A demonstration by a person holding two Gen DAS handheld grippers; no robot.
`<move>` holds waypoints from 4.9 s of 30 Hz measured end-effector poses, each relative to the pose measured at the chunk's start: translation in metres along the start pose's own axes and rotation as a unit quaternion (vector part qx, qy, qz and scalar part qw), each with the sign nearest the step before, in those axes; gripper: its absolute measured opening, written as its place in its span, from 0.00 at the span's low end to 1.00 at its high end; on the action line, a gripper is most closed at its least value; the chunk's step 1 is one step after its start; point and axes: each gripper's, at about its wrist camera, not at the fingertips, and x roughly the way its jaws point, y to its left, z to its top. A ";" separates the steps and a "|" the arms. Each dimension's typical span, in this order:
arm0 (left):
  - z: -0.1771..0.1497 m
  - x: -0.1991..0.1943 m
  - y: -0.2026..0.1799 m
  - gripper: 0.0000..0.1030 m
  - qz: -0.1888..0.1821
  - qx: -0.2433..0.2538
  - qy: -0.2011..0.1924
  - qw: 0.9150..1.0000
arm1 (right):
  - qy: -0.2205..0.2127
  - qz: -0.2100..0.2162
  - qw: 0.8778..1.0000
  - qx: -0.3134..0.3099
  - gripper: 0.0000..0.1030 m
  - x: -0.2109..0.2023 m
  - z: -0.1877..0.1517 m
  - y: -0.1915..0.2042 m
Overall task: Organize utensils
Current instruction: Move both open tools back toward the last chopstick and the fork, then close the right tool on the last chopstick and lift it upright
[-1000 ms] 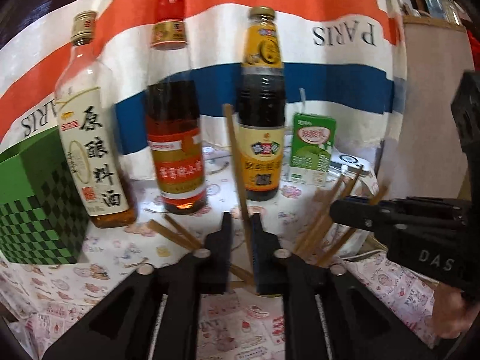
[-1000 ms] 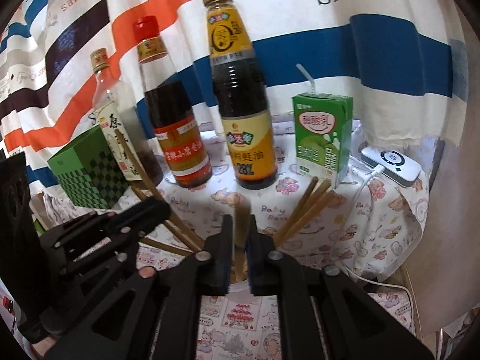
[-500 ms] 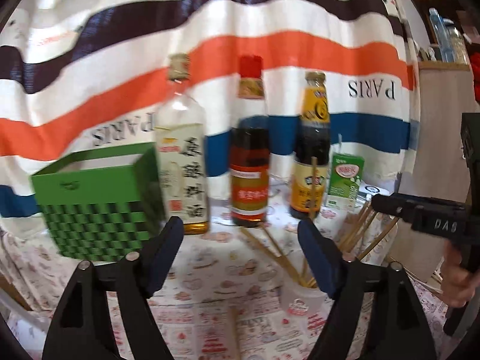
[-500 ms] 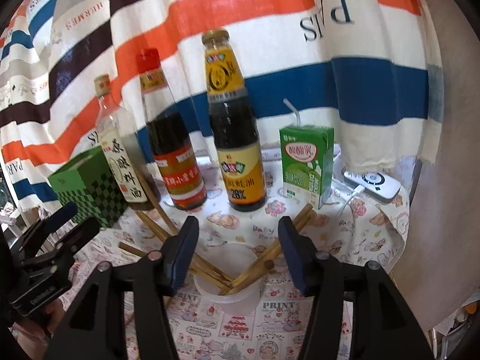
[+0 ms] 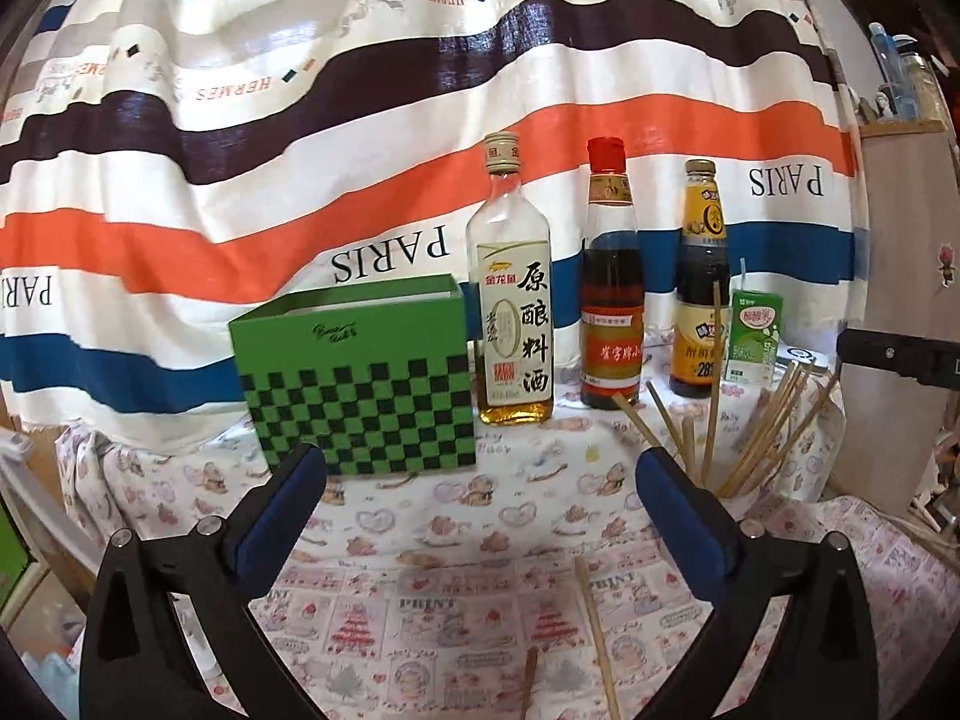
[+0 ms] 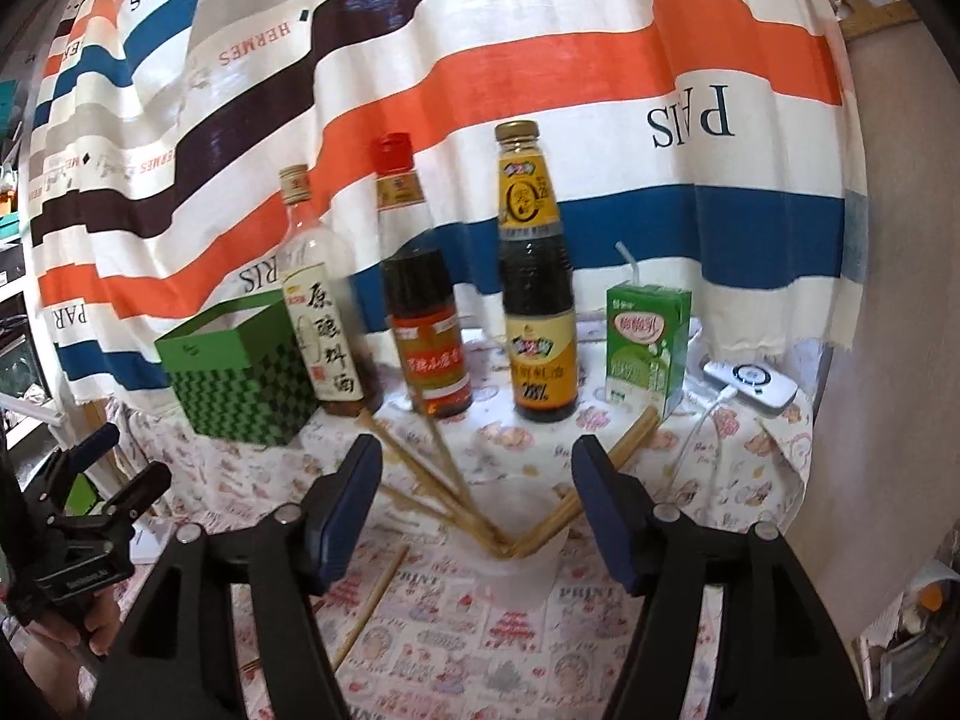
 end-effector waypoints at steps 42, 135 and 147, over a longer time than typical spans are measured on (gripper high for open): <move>-0.109 -0.004 0.058 0.99 0.066 -0.100 0.021 0.993 | 0.103 -0.031 0.994 0.024 1.00 0.062 -0.111 0.027; -0.117 0.004 0.044 1.00 0.082 -0.047 0.050 0.994 | -0.043 0.065 0.997 0.007 0.05 0.009 -0.098 0.054; -0.129 0.039 0.018 0.77 -0.065 -0.036 0.234 0.969 | -0.079 0.057 0.995 -0.004 0.05 -0.009 -0.093 0.052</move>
